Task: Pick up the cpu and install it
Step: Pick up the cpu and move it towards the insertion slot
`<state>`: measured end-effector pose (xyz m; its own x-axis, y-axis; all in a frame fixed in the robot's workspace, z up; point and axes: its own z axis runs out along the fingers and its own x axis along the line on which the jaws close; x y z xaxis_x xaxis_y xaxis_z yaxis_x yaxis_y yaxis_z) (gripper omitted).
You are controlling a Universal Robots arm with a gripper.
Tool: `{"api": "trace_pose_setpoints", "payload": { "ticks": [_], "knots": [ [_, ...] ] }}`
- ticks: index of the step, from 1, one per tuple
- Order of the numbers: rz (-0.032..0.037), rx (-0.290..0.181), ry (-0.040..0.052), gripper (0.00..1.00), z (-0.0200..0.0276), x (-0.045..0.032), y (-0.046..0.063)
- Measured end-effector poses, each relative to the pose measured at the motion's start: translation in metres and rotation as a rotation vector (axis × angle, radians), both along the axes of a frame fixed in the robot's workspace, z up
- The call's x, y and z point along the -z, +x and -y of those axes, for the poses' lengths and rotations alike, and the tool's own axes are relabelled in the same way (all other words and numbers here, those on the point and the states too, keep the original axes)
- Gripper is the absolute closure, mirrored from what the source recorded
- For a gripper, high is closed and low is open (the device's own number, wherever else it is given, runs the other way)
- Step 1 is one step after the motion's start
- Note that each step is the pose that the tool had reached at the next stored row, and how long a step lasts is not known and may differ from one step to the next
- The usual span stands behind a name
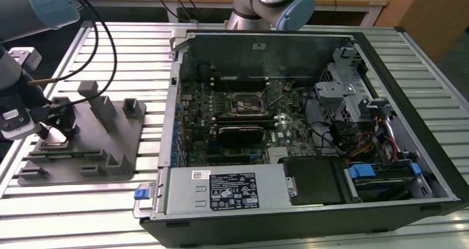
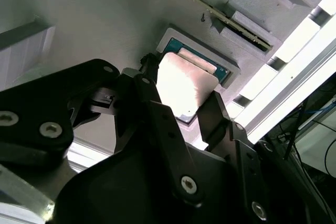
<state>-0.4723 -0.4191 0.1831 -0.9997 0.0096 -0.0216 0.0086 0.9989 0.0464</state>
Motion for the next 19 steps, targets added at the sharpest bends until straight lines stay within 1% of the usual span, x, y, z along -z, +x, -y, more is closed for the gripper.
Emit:
{"api": "trace_pose_setpoints", "payload": {
  "ticks": [6,19],
  "knots": [
    [-0.0001,0.0,0.0002,0.46,-0.0001,-0.001,0.0],
    [0.0001,0.0,0.0012,0.46,-0.0001,-0.0188,0.0]
  ]
}}
